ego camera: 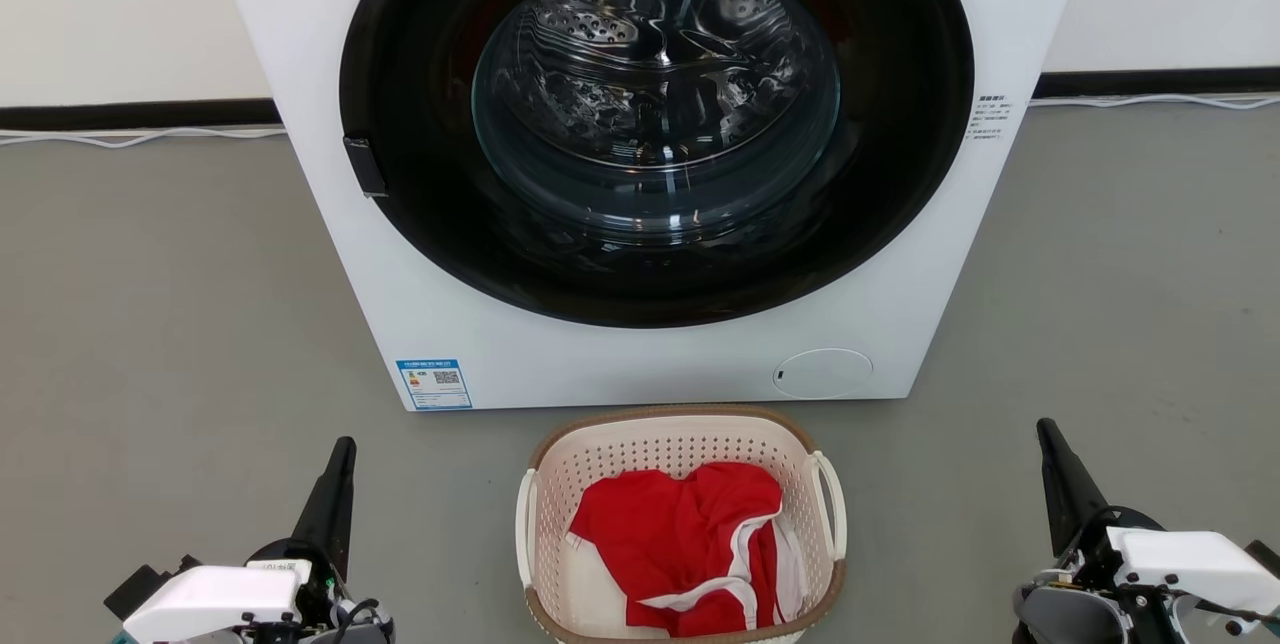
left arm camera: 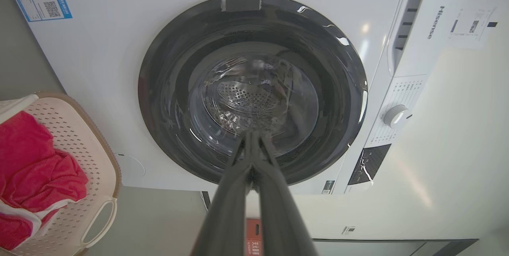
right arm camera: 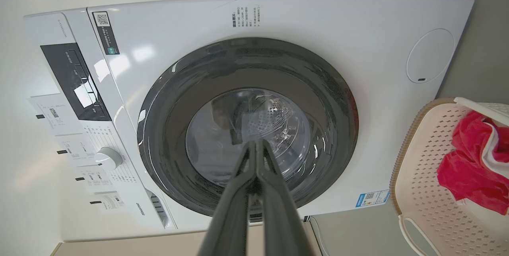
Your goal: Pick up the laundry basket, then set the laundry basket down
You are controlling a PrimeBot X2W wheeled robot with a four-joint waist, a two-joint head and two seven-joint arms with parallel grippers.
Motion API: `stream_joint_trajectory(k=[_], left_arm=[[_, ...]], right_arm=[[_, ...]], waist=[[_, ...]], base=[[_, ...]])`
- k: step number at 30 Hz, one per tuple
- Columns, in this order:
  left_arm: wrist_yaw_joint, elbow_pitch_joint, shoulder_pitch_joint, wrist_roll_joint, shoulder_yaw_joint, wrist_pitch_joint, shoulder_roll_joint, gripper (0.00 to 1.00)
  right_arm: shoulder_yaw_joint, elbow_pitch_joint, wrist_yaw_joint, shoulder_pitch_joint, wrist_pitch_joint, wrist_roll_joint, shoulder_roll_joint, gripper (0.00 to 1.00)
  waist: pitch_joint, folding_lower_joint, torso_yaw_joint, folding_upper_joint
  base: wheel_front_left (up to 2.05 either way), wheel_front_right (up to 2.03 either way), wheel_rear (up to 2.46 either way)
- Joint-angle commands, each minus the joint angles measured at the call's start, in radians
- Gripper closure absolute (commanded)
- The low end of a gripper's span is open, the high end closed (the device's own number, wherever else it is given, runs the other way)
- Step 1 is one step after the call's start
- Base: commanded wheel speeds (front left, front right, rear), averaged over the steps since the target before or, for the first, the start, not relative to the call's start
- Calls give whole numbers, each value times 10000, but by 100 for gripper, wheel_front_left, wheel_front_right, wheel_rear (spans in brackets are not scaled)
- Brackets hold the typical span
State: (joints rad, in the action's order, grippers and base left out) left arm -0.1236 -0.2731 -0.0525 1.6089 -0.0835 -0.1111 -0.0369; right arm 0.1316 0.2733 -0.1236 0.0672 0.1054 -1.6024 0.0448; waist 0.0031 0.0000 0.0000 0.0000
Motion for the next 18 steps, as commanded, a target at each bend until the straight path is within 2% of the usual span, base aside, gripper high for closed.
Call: stream_joint_trajectory(k=[1, 2, 9, 13, 18], left_arm=[[-71, 283, -554, 1, -299, -18, -133, 100], [0, -4, 0, 0, 0, 0, 0, 0], [-4, 123, 74, 41, 57, 167, -8, 0], [-6, 211, 139, 54, 105, 280, -12, 0], [-9, 292, 199, -4, 154, 427, -20, 0]], right_arm=[[-183, -286, -71, 407, 75, -66, 54, 100], [0, 4, 2, 0, 0, 0, 0, 0], [-128, -126, -2, -65, -206, 14, 3, 0], [-178, -192, -5, -110, -324, 52, 5, 0], [-238, -270, -7, -143, -471, 260, 7, 0]], waist=[[0, 0, 0, 0], [0, 0, 0, 0], [-15, 22, -5, 0], [4, 2, -10, 0], [10, 0, -16, 0]], base=[[0, 0, 0], [0, 0, 0], [0, 0, 0], [0, 0, 0], [0, 0, 0]])
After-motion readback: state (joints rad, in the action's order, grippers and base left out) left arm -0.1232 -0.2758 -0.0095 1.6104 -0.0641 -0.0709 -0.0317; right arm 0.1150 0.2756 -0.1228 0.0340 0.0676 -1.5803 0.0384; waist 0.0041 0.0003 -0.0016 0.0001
